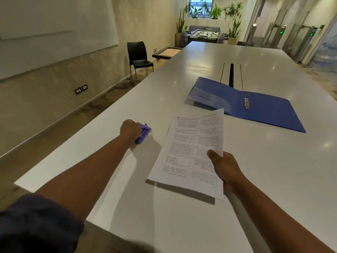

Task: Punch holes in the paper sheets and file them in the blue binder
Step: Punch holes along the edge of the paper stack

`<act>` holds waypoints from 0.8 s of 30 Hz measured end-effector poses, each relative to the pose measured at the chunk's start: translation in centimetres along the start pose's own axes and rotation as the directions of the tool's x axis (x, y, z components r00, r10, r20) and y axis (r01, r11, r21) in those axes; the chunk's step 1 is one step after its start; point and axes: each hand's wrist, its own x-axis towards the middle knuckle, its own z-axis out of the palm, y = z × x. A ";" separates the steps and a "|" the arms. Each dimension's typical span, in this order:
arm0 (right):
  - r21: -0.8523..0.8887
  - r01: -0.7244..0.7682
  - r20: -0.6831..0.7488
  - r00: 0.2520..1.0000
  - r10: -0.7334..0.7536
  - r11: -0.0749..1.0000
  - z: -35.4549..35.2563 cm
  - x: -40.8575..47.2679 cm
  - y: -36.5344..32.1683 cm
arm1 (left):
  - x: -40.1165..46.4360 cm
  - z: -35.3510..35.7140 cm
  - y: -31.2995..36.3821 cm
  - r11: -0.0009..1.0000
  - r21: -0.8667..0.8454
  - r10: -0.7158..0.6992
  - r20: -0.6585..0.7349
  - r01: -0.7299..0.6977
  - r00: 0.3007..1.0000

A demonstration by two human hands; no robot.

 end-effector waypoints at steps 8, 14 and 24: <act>-0.034 0.017 -0.038 0.999 -0.018 0.999 -1.7 -0.4 -0.5 | -0.3 2.2 -0.1 0.972 0.208 0.094 0.088 -0.111 0.992; -0.004 0.013 -0.098 0.995 -0.013 1.000 -8.0 -2.4 -1.3 | -6.6 6.3 6.1 0.921 -0.389 0.097 0.286 0.022 0.953; 0.000 -0.022 -0.220 0.975 0.021 1.000 -18.1 -6.6 -1.1 | -13.7 15.1 10.7 0.921 -0.383 0.225 0.376 -0.070 0.899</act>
